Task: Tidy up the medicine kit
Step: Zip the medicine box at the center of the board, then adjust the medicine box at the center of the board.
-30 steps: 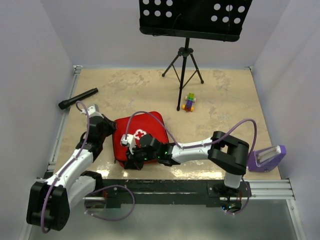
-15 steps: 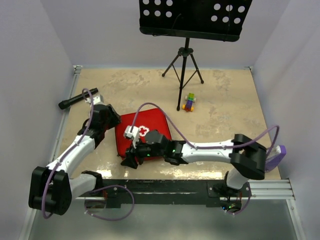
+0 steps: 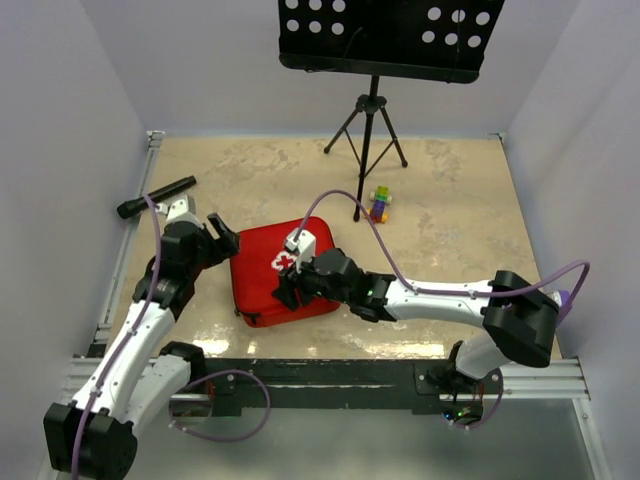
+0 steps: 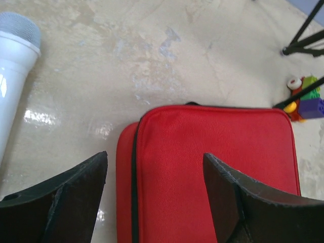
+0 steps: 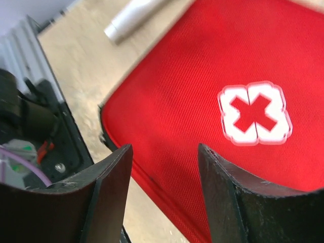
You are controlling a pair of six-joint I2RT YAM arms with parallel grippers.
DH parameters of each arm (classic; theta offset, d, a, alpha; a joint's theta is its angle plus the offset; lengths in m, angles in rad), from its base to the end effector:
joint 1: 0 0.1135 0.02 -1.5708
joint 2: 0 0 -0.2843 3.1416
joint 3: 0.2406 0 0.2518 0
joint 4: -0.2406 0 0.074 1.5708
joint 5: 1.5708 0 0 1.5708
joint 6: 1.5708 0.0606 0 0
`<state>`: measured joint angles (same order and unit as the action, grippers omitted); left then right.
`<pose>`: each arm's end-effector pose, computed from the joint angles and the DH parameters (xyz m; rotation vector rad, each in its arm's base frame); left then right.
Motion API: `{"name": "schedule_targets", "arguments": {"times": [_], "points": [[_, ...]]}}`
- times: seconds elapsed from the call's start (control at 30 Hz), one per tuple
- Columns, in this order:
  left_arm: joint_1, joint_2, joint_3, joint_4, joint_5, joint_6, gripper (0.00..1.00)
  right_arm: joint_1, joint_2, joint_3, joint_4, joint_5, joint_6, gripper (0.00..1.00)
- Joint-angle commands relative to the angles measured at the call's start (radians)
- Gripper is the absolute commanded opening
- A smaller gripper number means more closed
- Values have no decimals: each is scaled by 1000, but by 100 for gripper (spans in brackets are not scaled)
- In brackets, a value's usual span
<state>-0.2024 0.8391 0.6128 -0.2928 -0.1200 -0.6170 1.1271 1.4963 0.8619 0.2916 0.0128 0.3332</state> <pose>0.1957 -0.0328 0.2621 -0.5053 2.0459 -0.3708 0.1544 0.3231 0.2552 -0.7789 1.8819 0.9479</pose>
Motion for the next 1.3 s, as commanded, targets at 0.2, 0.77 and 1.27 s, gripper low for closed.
{"name": "schedule_targets", "arguments": {"times": [0.2,0.77,1.27], "points": [[-11,-75,-93,-57,177,-59,80,8,44,-44,-83,197,75,62],[-9,58,-76,83,258,39,75,-297,271,60,-34,-2,89,60],[-31,-153,-355,233,422,-148,67,-308,-25,-63,-19,-63,76,61]]}}
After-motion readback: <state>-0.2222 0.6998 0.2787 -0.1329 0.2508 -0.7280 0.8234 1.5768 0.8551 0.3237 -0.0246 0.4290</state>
